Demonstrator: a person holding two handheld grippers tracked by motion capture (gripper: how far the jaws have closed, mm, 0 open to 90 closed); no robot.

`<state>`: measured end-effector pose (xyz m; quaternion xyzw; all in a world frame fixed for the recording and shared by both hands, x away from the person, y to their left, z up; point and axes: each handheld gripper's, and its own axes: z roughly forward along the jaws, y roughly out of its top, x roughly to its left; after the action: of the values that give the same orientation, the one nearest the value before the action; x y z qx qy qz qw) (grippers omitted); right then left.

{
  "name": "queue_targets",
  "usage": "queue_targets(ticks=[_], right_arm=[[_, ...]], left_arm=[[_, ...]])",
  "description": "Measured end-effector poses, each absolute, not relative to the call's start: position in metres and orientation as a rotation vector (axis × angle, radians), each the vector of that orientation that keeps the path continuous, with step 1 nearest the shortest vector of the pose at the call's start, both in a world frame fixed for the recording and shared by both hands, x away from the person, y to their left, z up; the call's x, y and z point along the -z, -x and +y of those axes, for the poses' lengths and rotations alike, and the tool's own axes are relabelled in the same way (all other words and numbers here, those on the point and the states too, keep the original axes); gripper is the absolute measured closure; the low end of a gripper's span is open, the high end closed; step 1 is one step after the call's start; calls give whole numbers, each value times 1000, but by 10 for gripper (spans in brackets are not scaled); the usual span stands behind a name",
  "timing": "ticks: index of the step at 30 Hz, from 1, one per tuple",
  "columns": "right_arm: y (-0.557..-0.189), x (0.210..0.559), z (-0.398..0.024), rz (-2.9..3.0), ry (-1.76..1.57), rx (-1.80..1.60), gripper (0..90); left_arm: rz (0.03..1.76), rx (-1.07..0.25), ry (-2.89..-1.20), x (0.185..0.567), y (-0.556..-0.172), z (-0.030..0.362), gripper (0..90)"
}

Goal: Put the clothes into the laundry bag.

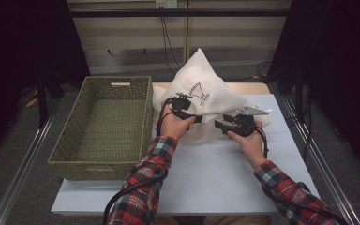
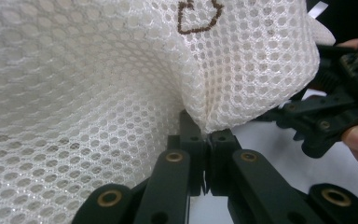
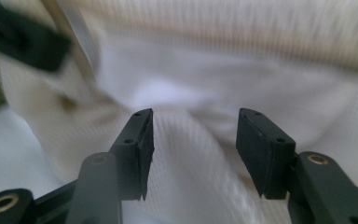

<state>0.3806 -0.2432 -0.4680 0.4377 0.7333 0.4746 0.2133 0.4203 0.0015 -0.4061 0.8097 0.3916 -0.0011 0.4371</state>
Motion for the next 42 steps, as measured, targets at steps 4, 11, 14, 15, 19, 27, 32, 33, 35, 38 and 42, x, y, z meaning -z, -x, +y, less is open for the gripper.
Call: queue_targets(ticks=[4, 11, 14, 15, 19, 27, 32, 33, 35, 38, 42], right_arm=[[-377, 474, -245, 2090, -1214, -1322, 801], [-355, 469, -250, 2186, -1119, -1324, 875], [-342, 471, -254, 2197, -1109, -1342, 874], [-339, 473, -255, 2213, -1110, -1334, 874], [-328, 479, -260, 2240, -1093, -1296, 875], [-321, 476, -262, 2193, -1087, -1322, 705], [-336, 460, -252, 2150, -1090, -1337, 519], [-342, 461, -248, 2157, -1094, -1336, 509], [-350, 466, -241, 2162, -1106, -1328, 500], [-359, 478, -236, 2183, -1178, -1362, 575], [-356, 484, -233, 2269, -1153, -1341, 862]], left_arm=[[975, -10, -2021, 405, -419, 1, 881], [971, -60, -2011, 403, -419, -1, 880], [972, -72, -2018, 403, -418, -1, 880], [977, -79, -2014, 404, -418, -2, 880], [973, -91, -2015, 403, -416, -2, 879], [970, -88, -2038, 401, -412, -2, 878], [967, -85, -2036, 401, -412, -4, 879], [966, -80, -2035, 402, -412, -4, 878], [970, -76, -2022, 402, -412, -3, 878], [958, -78, -2035, 401, -411, 0, 877], [952, -85, -2020, 398, -409, 1, 877]])
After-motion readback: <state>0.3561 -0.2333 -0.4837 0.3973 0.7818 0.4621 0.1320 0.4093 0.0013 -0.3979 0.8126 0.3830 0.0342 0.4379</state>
